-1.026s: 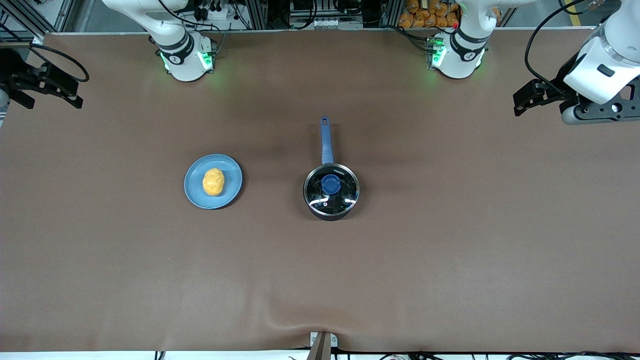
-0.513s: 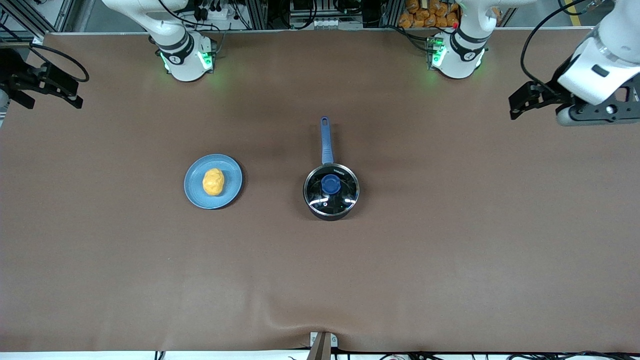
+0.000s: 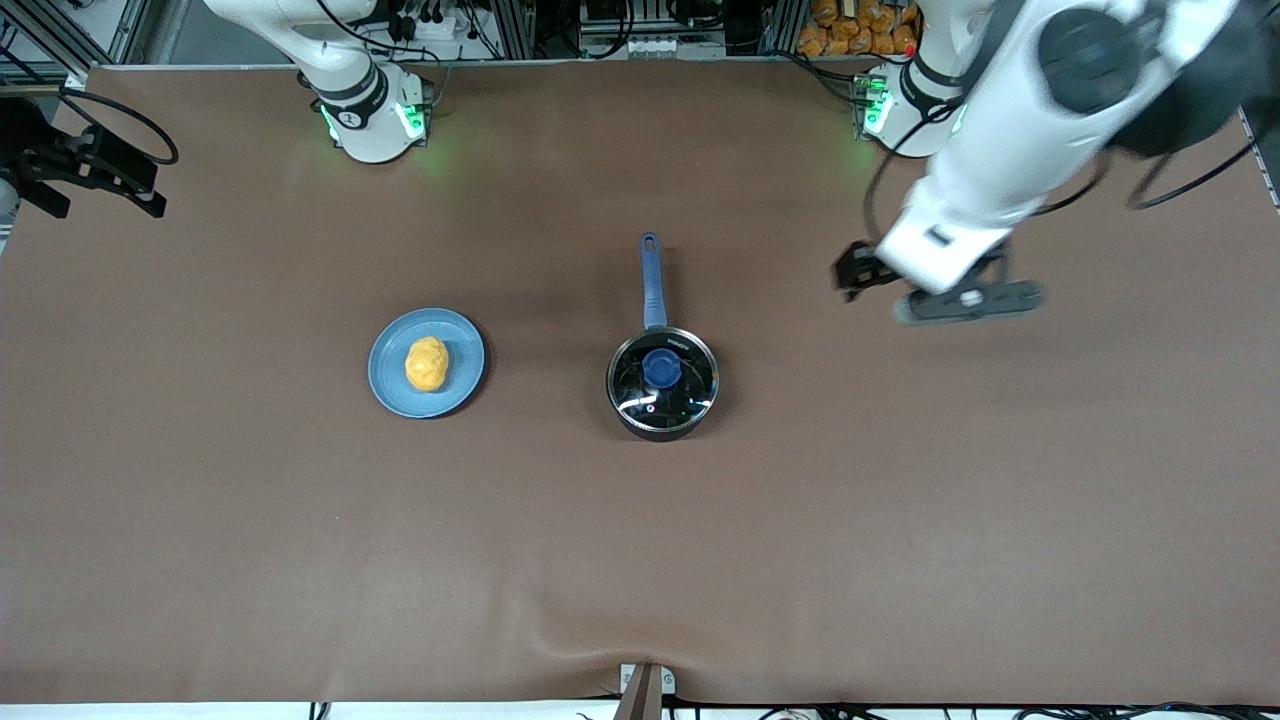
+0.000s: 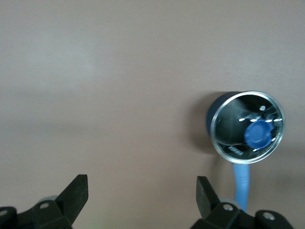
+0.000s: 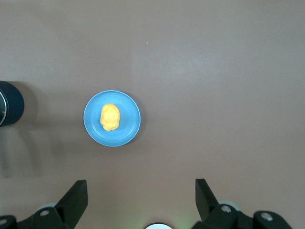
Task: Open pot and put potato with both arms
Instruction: 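Move the left gripper over the pot lid's blue knob, then close the left gripper on the blue knob of the glass lid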
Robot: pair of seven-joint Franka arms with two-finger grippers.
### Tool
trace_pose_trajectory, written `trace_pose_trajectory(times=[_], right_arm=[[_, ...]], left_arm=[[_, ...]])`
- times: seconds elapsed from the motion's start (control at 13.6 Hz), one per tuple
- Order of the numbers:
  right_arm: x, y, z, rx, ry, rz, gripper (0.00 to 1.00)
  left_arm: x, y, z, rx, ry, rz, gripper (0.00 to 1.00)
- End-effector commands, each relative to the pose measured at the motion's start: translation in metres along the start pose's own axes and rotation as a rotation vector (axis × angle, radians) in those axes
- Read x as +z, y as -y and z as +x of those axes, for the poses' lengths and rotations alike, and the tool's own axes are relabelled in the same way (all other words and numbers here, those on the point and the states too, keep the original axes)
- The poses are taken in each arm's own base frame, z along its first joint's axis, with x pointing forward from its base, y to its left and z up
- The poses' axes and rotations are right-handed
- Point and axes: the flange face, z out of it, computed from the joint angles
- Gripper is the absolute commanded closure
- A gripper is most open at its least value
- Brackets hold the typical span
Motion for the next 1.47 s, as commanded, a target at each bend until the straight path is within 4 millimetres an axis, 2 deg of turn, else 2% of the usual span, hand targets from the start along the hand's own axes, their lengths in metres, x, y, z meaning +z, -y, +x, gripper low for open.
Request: trace_pose_trajectory(times=[0.0,0.07,0.22,0.44,0.66,0.88,1.03,1.39], right_arm=[[-0.003,0.0,0.001,0.012,0.004,0.018,0.0],[-0.004,-0.001,0.001,0.013,0.002,0.018,0.0],[-0.003,0.0,0.001,0.012,0.005,0.016,0.0],[-0.003,0.0,0.001,0.012,0.005,0.018,0.0],[-0.003,0.0,0.001,0.012,0.004,0.018,0.0],[-0.003,0.0,0.001,0.012,0.005,0.018,0.0],[-0.003,0.0,0.001,0.012,0.005,0.018,0.0],[0.003,0.0,0.005,0.011,0.019,0.016,0.0]], left_arm=[[0.039,-0.081,0.01,-0.037,-0.024,0.032,0.0],[0.058,-0.116,0.005,-0.023,-0.043,0.025,0.0],[0.084,-0.162,0.002,-0.043,-0.103,-0.035,0.0],[0.13,-0.197,-0.004,-0.01,-0.127,-0.1,0.0],[0.17,-0.213,-0.015,0.003,-0.095,-0.074,0.0],[0.193,-0.211,-0.014,-0.024,-0.102,-0.025,0.0],[0.203,-0.21,-0.015,-0.046,-0.092,-0.015,0.0],[0.21,-0.213,-0.023,-0.055,-0.077,0.004,0.0]])
